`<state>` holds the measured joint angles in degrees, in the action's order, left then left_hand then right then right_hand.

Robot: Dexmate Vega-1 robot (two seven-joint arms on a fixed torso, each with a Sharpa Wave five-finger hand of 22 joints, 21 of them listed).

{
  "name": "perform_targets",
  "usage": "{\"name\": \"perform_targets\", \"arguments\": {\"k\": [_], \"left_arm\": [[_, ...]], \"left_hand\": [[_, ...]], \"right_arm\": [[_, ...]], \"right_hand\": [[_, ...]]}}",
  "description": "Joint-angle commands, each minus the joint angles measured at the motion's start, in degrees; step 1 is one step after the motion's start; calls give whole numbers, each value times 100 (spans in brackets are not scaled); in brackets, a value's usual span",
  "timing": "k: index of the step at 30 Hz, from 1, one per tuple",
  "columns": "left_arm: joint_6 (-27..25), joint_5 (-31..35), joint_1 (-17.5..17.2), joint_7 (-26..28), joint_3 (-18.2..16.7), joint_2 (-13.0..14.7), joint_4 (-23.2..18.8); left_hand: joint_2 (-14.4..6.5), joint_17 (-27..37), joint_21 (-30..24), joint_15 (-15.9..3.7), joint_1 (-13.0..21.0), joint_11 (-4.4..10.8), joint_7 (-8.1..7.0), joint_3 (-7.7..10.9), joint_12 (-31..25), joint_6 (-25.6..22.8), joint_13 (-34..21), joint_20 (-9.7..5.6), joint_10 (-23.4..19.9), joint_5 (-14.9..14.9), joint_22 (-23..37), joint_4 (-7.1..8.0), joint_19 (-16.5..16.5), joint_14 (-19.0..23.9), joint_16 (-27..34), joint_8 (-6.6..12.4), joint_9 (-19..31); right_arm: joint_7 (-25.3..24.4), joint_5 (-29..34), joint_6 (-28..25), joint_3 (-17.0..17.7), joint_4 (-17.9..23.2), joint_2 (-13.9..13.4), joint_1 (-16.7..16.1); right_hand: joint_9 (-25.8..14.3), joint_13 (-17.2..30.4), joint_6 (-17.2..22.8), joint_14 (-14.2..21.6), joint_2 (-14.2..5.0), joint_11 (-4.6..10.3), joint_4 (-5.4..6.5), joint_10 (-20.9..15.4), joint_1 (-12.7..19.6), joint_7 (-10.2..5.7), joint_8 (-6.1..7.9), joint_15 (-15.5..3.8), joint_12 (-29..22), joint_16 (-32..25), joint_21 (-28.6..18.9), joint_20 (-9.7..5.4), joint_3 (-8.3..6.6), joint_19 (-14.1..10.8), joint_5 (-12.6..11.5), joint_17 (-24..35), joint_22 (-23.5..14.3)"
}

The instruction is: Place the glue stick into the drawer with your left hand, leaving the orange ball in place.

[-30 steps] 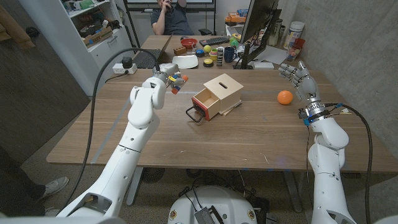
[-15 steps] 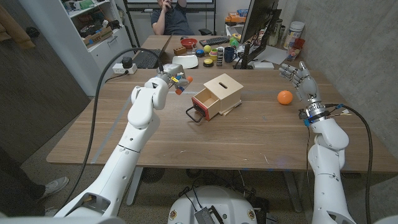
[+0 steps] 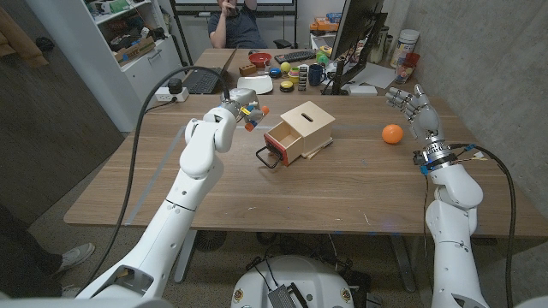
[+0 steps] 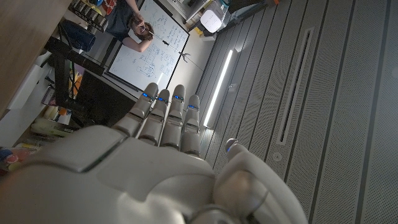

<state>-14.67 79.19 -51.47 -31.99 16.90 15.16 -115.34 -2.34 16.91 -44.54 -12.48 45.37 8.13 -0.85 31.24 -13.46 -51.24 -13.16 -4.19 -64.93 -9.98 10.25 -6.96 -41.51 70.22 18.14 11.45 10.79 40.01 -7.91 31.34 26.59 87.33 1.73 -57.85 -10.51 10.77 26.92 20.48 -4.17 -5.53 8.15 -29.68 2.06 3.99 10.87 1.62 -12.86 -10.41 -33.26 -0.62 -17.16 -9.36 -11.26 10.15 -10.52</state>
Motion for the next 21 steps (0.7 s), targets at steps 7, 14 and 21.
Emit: {"name": "perform_targets", "arguments": {"k": [7,14,21], "left_arm": [[670,-501,105,27,32,256,91],[953,-899,177,-212,-66,387,158],[918,-809,197,-256,-39,413,176]], "left_hand": [[-68,9,0,-61,193,331,188,100,22,-588,-18,-373,-204,-44,33,-26,108,-80,-66,-21,17],[-69,17,2,-64,215,325,137,114,42,-573,-11,-402,-180,-46,35,-33,142,-93,-86,-22,18],[-67,21,-3,-67,230,327,128,123,52,-541,-11,-417,-164,-47,37,-36,159,-115,-107,-29,19]], "right_arm": [[-1,-81,-24,51,175,33,-150],[10,-94,-17,46,158,40,-149],[-3,-74,9,33,135,43,-129]], "right_hand": [[-35,25,39,52,22,-30,-6,-50,-18,27,41,16,-20,-43,26,-31,15,-5,-49,16,-12],[-35,25,33,53,21,-18,-6,-64,-18,30,38,17,-25,-42,32,-33,18,-7,-50,16,-13],[-35,25,33,57,19,-17,-5,-60,-19,31,37,16,-22,-42,39,-30,23,-9,-50,16,-13]]}}
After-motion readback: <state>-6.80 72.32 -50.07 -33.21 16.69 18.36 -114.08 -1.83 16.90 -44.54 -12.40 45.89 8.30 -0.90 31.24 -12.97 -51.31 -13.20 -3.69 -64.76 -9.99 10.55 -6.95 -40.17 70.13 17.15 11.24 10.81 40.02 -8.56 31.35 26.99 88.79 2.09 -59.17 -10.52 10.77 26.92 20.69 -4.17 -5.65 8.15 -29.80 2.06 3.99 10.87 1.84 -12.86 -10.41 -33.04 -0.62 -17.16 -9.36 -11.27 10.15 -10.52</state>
